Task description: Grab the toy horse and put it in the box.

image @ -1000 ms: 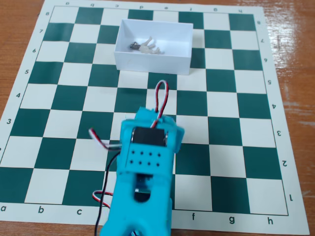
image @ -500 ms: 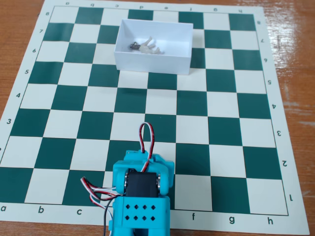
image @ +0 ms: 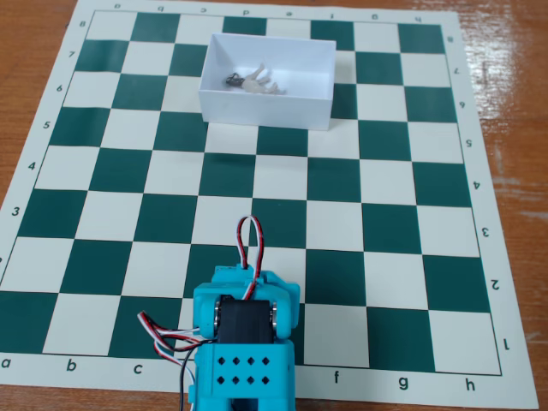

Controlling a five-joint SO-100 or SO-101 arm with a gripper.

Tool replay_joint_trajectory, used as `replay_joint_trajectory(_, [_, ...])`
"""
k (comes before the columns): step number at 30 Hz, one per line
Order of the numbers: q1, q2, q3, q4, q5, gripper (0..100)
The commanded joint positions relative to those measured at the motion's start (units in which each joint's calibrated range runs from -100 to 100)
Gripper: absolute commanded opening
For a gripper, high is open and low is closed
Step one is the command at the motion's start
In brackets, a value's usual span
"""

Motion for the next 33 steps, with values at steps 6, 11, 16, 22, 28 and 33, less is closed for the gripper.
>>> replay_joint_trajectory(6, [-0.7,-0.1,0.4,0.2,0.1,0])
replay_joint_trajectory(11, [-0.8,-0.1,0.4,0.2,0.1,0])
replay_joint_trajectory(16, [-0.8,-0.1,0.4,0.2,0.1,0])
replay_joint_trajectory(22, [-0.8,-0.1,0.4,0.2,0.1,0])
replay_joint_trajectory(28, [-0.9,-0.1,0.4,0.2,0.1,0])
replay_joint_trajectory(33, [-0.9,-0.1,0.4,0.2,0.1,0])
